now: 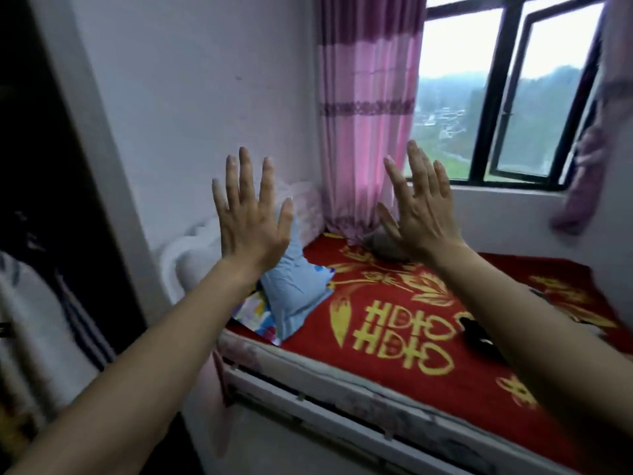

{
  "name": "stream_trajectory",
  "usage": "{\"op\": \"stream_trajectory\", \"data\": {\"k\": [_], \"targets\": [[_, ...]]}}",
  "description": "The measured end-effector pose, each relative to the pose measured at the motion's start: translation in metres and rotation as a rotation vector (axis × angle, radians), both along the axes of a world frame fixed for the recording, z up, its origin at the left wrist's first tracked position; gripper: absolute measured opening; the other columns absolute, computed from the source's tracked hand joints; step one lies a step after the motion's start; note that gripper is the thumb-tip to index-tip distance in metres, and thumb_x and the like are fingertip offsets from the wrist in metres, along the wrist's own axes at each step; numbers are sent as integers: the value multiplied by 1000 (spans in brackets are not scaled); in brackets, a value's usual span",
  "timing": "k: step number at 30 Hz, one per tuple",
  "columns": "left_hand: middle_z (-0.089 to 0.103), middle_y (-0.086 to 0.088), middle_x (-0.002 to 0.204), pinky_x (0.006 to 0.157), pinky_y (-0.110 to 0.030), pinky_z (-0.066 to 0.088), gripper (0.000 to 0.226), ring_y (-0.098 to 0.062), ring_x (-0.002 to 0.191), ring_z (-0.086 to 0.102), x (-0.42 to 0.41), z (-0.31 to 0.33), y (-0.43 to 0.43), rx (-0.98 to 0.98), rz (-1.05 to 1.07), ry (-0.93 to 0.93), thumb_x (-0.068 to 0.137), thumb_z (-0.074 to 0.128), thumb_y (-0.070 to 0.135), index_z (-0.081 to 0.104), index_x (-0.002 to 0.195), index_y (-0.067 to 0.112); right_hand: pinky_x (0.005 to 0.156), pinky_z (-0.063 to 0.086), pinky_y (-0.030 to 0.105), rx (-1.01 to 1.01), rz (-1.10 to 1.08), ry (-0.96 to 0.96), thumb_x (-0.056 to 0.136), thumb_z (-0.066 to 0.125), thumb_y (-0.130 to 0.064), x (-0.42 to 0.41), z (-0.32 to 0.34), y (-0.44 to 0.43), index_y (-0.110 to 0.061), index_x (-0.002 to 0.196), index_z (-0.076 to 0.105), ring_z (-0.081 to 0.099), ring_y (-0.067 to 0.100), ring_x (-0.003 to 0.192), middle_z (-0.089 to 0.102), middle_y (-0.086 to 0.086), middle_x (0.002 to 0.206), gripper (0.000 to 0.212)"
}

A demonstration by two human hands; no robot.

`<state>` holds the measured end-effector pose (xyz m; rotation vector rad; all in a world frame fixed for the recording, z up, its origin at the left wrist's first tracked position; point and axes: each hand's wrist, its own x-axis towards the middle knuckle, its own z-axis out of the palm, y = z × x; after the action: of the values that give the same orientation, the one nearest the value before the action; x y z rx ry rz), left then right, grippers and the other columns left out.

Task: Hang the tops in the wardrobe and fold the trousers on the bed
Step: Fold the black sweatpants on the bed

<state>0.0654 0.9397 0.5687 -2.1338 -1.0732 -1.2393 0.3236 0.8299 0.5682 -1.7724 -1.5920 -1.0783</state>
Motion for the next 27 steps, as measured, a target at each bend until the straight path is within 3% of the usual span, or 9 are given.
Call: {"op": "stream_trajectory", "data": {"k": [4,7,15,21,27], "targets": [[12,-20,162,116,-62,10,65,-36,150,11,116,-30,-17,-112,-126,123,98,30,49,30,153,14,123,10,54,-67,-147,42,99,42,-49,97,-40,-52,-17,159,14,7,34,153,1,20,166,74],[10,-18,163,117,-62,7,69,-35,150,8,194,-61,-21,-226,-197,199,97,21,54,25,155,16,123,14,54,-107,-261,95,98,40,-49,156,-80,-80,-16,158,18,14,36,152,6,21,165,72],[11,-16,163,116,-62,14,70,-32,150,11,363,-174,3,-315,-332,434,98,16,56,23,155,17,121,18,53,-322,-495,246,95,53,-43,302,-180,-113,-15,157,25,20,36,150,13,21,164,74],[8,-18,163,116,-62,17,67,-33,150,11,490,-198,59,-319,-457,489,101,21,54,22,155,15,122,12,48,-429,-705,278,99,46,-45,419,-184,-92,-13,159,14,13,33,152,5,20,165,75],[8,-19,163,117,-59,20,67,-36,149,13,624,-202,84,-394,-556,512,100,28,51,19,156,14,122,17,50,-435,-754,330,100,45,-41,508,-189,-85,-12,158,16,17,35,151,11,22,164,72]]}}
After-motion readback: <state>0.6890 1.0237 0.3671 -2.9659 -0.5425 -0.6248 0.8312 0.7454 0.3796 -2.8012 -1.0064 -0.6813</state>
